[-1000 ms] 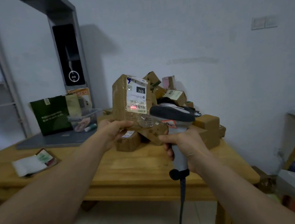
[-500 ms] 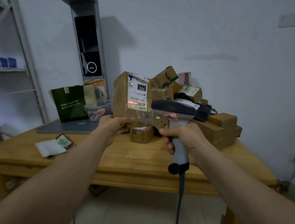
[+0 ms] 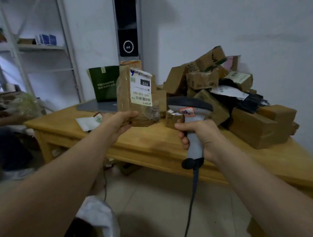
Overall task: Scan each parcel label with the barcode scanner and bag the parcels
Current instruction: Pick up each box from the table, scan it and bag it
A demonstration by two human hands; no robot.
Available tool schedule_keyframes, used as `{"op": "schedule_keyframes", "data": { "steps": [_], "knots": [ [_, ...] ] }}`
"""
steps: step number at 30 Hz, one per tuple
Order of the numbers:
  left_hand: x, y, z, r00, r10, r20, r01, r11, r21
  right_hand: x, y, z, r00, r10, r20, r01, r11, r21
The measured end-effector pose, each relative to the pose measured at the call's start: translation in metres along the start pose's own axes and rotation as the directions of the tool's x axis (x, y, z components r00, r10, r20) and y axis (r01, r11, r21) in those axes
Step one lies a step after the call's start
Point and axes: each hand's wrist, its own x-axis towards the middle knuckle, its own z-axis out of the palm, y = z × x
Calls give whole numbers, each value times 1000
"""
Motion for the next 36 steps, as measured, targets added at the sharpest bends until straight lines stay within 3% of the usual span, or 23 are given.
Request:
{"op": "schedule_keyframes", "data": {
  "steps": [7, 11, 15, 17, 20, 25, 31, 36],
  "knots": [
    [-37, -45, -120, 927, -94, -364, 118, 992, 43, 10, 65, 51, 971, 196, 138, -185, 979, -86],
    [-58, -83, -184, 883, -204, -423, 297, 940, 166, 10, 99, 80, 929, 322, 184, -297, 943, -150],
    [-73, -127, -243, 783, -239, -574, 408, 894, 184, 9, 125, 104, 898, 385, 213, -346, 917, -199],
    [-78, -146, -262, 746, -295, -597, 464, 873, 148, 11, 138, 112, 898, 392, 198, -351, 911, -216],
    [-79, -173, -274, 746, -376, -549, 530, 835, 149, 14, 149, 118, 896, 405, 183, -361, 903, -233],
    [-61, -196, -271, 732, -321, -601, 570, 772, 282, 26, 151, 111, 902, 408, 140, -373, 901, -222],
    [-19, -165, -183, 853, -164, -495, 439, 738, 513, 40, 127, 71, 928, 369, 57, -359, 923, -137],
    [8, -127, -51, 979, 36, -202, 125, 679, 724, 43, 89, 1, 963, 267, -27, -265, 961, 76]
  ]
}}
